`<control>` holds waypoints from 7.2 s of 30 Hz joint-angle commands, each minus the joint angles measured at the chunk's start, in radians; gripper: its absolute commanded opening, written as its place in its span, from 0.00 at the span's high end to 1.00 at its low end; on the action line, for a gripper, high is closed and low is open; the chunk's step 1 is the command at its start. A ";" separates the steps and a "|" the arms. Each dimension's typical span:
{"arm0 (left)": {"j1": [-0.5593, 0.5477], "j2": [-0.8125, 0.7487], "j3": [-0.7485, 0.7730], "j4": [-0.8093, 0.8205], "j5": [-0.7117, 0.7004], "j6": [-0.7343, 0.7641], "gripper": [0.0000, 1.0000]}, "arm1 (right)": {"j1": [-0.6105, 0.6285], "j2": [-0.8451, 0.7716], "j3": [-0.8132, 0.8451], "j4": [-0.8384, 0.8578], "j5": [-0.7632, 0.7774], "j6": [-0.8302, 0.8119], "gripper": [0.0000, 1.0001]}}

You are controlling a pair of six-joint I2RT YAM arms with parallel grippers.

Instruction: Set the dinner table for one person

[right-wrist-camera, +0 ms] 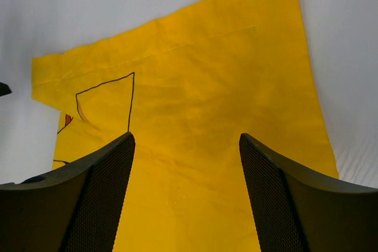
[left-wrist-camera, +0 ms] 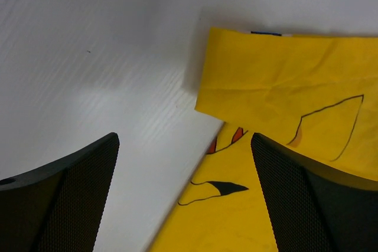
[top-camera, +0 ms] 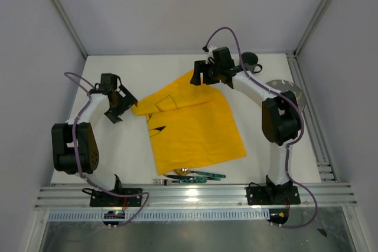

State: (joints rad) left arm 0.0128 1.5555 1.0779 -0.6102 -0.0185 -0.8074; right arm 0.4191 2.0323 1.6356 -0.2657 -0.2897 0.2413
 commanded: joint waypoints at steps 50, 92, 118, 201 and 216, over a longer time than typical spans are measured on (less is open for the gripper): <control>-0.034 0.750 1.029 -0.045 0.012 0.109 1.00 | 0.000 -0.349 -0.281 0.025 0.018 -0.071 0.24; -0.358 0.488 0.501 -0.062 0.060 0.148 0.06 | 0.026 -0.613 -0.637 0.097 0.015 0.027 0.24; -0.356 0.531 0.410 -0.197 -0.204 0.117 0.07 | 0.024 -0.646 -0.637 0.088 0.020 0.026 0.24; -0.346 -0.259 0.243 0.064 0.209 0.036 0.03 | 0.024 0.419 0.406 0.049 -0.125 0.102 0.24; -0.347 -0.268 0.241 0.089 0.232 0.014 0.03 | 0.021 0.500 0.501 -0.202 -0.072 0.085 0.24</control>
State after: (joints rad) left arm -0.3283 1.3170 1.3270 -0.5671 0.1886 -0.7834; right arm 0.4385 2.5160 2.1189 -0.3576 -0.4088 0.3386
